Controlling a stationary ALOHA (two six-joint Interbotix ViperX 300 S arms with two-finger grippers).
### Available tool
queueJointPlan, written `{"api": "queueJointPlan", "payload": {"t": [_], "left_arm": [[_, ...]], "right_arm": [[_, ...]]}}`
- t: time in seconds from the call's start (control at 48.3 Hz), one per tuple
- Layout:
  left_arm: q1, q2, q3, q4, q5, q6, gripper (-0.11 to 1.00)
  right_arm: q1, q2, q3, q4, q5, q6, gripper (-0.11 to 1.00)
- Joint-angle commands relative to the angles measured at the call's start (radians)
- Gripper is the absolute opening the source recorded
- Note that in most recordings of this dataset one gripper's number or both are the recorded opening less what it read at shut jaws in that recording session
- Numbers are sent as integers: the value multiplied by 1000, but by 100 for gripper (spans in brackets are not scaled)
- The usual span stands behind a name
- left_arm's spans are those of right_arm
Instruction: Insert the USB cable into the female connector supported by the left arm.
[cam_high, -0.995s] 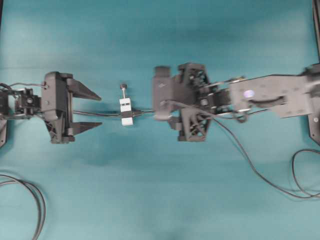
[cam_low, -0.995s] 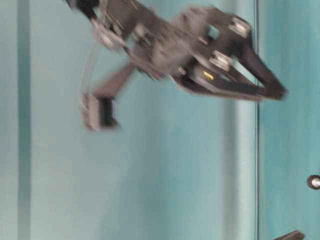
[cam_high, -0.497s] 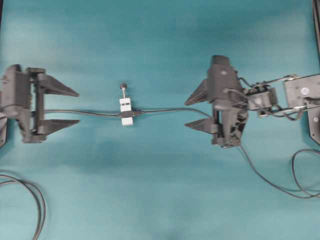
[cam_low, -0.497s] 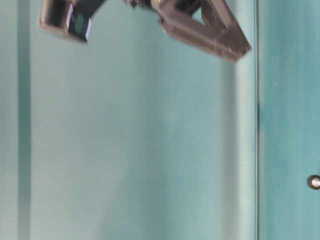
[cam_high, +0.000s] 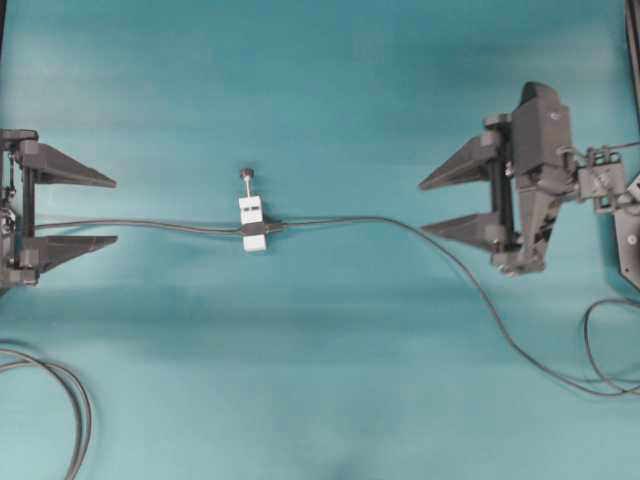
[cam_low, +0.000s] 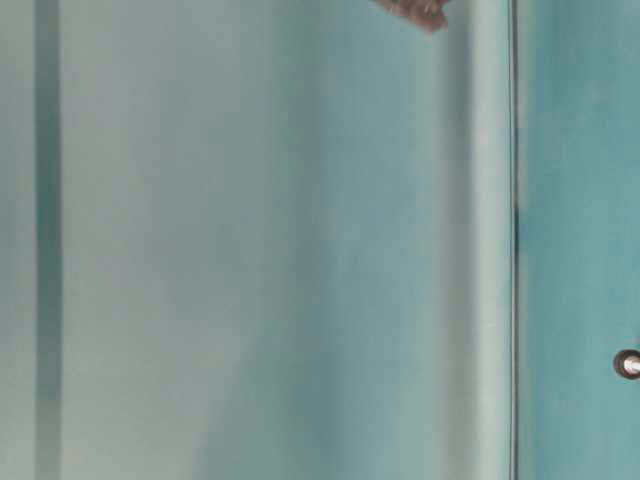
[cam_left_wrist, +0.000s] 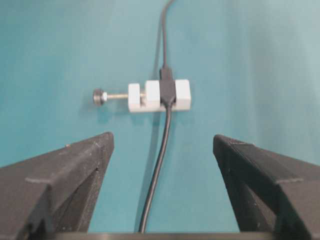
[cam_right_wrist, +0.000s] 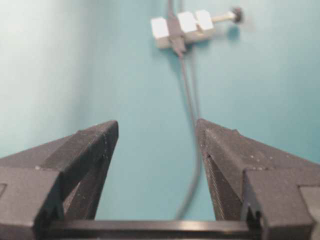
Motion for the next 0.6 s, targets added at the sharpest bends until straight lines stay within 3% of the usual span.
{"api": "queueJointPlan", "payload": {"t": [0.0,0.166,0.414,0.58], "left_arm": [[3,3,-26,-3,-5,-8,92],[3,3,-32,-3,-23,-9,92],[2,-3,-34,-3,-28,-9,92],[-6,-26,-34,-3,-66,-11,92]], "right_arm": [[-14,-20,11,-3,-34,-38,67],[-41,-25,51,-3,-115,-120,67],[-75,-80,69,-3,-118,-120,67],[-80,-183,135,-3,-118,-120,67]]}}
